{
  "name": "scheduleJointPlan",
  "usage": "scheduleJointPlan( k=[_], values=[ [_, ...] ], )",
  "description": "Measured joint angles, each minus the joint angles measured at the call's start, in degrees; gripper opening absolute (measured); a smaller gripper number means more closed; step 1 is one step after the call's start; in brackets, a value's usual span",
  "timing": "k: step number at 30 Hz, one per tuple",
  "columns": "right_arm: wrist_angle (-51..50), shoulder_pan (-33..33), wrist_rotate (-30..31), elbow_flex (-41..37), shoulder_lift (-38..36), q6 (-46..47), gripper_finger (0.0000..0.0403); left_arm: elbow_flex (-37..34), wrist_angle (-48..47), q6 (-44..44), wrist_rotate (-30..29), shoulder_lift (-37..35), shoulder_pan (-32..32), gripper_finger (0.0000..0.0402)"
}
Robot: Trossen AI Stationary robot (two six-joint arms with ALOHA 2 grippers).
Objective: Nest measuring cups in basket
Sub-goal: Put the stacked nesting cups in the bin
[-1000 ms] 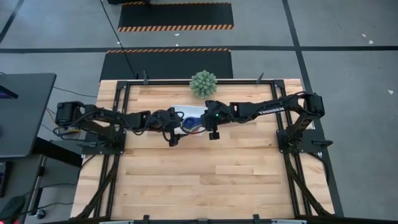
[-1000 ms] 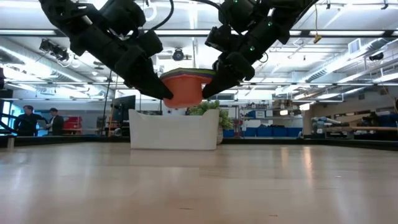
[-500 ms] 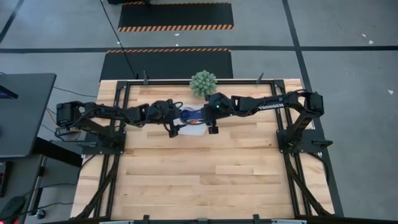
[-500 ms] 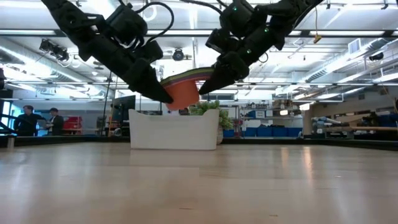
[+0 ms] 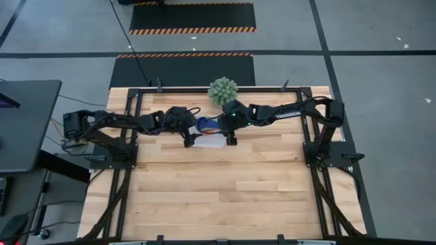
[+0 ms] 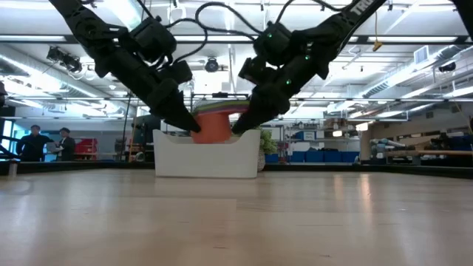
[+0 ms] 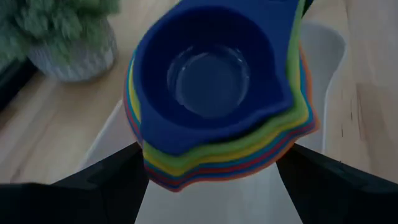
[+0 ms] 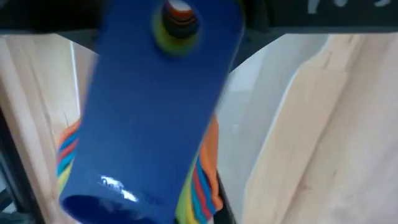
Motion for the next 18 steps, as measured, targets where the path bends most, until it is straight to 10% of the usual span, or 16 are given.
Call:
scheduleJointPlan(
  k=[18],
  values=[
    [-0.06,-1.02,1.35,1.33,3.01,0.43,0.0149,0.07,-0.3,-1.14,0.26,4.33,0.63,0.0336]
  ],
)
